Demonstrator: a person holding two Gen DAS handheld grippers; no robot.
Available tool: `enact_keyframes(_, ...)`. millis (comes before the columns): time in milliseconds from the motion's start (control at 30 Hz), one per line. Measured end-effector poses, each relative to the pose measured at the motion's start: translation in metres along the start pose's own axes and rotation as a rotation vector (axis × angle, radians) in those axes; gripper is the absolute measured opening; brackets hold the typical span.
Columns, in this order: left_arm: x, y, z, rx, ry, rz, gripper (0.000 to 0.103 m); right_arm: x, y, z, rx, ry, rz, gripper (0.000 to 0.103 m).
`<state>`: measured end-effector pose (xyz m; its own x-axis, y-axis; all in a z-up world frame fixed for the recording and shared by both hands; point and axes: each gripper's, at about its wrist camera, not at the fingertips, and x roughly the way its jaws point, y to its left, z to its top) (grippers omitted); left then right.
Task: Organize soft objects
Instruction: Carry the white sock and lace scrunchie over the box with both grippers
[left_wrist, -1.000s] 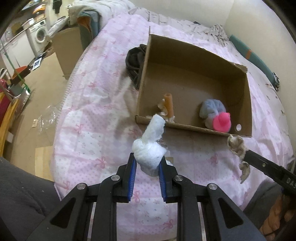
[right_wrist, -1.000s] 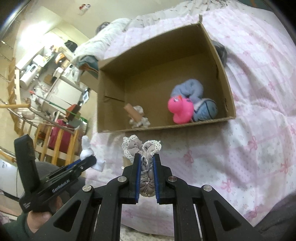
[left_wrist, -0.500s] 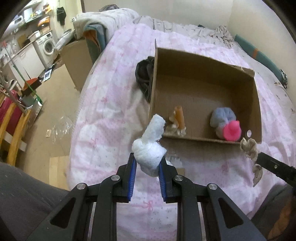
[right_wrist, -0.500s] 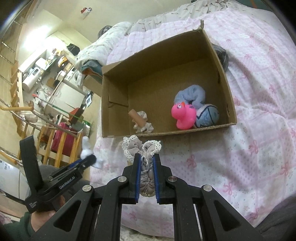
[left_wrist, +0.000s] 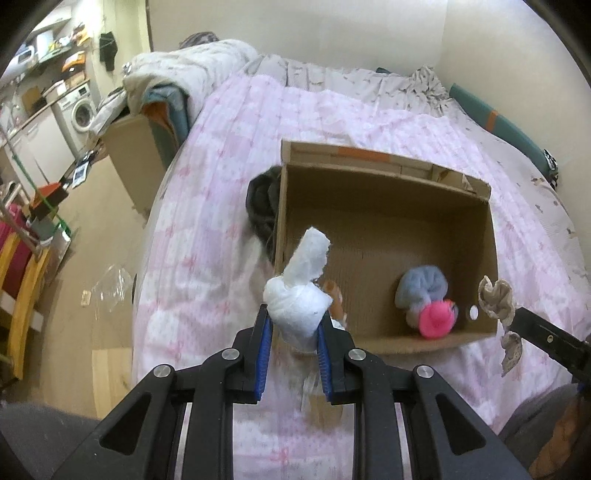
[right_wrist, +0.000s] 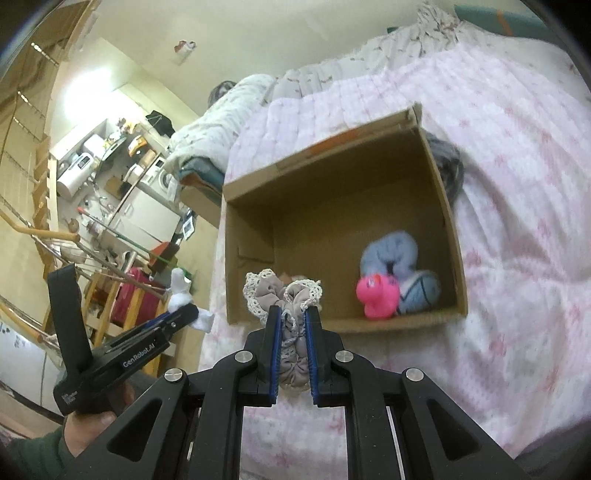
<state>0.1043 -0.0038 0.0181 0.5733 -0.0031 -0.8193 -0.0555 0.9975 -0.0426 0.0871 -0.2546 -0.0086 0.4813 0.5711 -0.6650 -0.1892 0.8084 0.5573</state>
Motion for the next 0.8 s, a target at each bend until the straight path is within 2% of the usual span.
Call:
enact_keyframes(467,0.034,-0.016,0.038,0.049,-0.019,-0.013,0.020,0.018,-0.016,0.044,-0.030,-0.059,-0.046,0.014)
enact_keyframes(667,0.055,-0.020,0.027,0.075,-0.028,-0.028,0.020,0.031,-0.030,0.040,-0.013,-0.053,-0.064,0.014)
enact_keyframes(800,0.067,-0.016,0.020,0.048,0.017,-0.064,0.020,0.038,-0.038,0.034,0.005,-0.035,-0.080,0.014)
